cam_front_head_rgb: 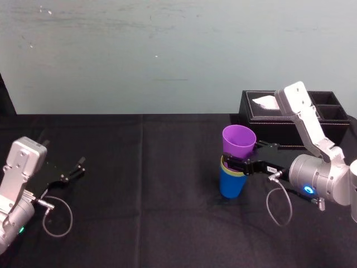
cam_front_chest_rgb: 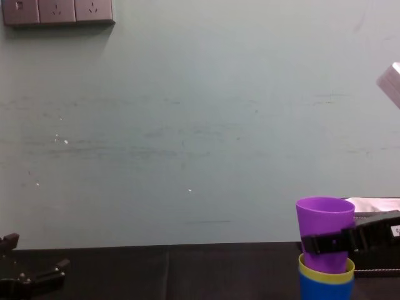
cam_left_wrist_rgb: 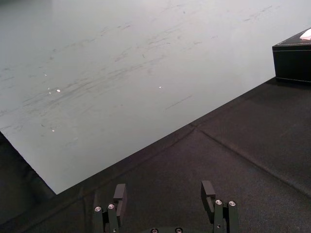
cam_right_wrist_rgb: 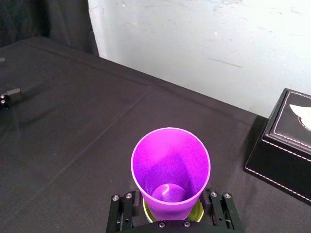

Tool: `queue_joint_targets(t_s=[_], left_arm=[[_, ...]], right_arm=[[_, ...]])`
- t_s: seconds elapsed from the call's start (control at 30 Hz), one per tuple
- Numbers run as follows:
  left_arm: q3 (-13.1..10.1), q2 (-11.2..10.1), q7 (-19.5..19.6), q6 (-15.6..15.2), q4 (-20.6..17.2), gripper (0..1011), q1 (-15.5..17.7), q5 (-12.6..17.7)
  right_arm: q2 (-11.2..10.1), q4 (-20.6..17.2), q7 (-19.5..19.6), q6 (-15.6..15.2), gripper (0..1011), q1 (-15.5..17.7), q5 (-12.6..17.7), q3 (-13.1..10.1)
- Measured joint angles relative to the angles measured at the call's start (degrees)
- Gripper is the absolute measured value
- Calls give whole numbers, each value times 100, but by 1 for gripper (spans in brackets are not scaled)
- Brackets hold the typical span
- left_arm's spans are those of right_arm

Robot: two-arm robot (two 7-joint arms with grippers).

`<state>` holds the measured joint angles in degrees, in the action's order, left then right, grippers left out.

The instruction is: Stack the three plastic cups sequentially using one hand.

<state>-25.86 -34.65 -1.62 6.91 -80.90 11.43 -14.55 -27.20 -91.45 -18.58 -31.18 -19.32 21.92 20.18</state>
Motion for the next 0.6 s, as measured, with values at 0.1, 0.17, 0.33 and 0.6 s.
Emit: queue_joint_targets(t_s=[0.1, 0.17, 0.33, 0.6], left_arm=[[0, 0, 0, 0, 0, 1000, 0, 0], [0, 0, 0, 0, 0, 1000, 0, 0], [0, 0, 0, 0, 0, 1000, 0, 0], [0, 0, 0, 0, 0, 1000, 0, 0]], right_arm=[[3, 18, 0, 22, 706, 25, -15, 1], [7, 29, 0, 32, 706, 35, -20, 1], [15, 52, 1, 76, 706, 70, -33, 1], [56, 90, 37, 142, 706, 143, -49, -30]])
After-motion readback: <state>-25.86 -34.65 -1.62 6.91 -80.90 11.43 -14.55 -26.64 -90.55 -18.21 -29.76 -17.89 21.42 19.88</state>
